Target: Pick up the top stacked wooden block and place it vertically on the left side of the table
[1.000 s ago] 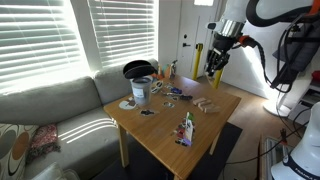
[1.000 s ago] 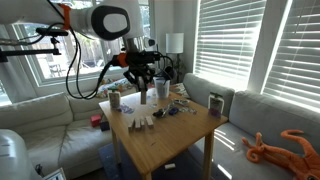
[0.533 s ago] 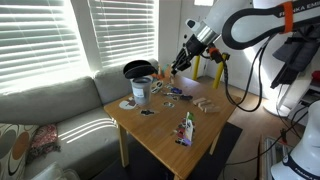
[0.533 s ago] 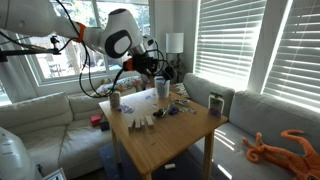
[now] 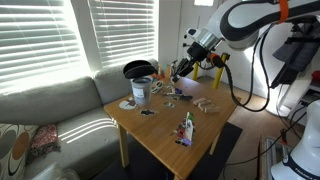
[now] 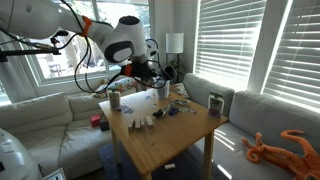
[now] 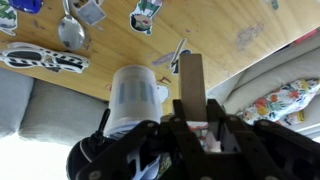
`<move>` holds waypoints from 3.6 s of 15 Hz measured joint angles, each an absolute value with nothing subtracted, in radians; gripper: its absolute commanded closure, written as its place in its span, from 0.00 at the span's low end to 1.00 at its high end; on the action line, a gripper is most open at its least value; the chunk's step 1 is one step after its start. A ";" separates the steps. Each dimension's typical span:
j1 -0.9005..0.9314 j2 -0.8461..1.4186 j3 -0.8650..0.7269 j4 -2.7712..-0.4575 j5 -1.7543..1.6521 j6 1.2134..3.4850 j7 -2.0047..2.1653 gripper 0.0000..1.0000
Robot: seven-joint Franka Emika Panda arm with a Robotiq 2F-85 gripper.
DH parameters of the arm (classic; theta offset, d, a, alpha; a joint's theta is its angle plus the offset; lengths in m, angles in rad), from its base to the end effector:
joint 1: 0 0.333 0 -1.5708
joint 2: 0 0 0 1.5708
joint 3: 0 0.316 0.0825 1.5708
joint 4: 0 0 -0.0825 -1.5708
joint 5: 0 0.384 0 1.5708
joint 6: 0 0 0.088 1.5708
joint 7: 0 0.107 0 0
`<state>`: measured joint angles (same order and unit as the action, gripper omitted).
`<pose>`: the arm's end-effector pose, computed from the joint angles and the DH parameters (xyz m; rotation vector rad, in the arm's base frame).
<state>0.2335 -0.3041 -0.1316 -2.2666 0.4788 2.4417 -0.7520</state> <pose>0.4964 0.0466 0.5333 -2.6622 -0.7576 -0.8187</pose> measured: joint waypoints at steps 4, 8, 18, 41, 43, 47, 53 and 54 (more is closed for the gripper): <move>0.228 -0.339 -0.159 -2.287 0.490 2.386 -0.838 0.93; 0.238 -0.319 -0.132 -2.307 0.511 2.464 -0.869 0.93; 0.257 -0.275 -0.068 -2.403 0.526 2.645 -0.885 0.93; 0.307 -0.180 -0.081 -2.413 0.672 2.761 -1.040 0.25; 0.306 -0.178 -0.081 -2.413 0.672 2.761 -1.040 0.11; 0.303 -0.178 -0.081 -2.405 0.671 2.763 -1.034 0.00; 0.248 -0.299 -0.071 -2.324 0.554 2.527 -0.908 0.00; 0.254 -0.340 -0.083 -2.305 0.567 2.449 -0.926 0.00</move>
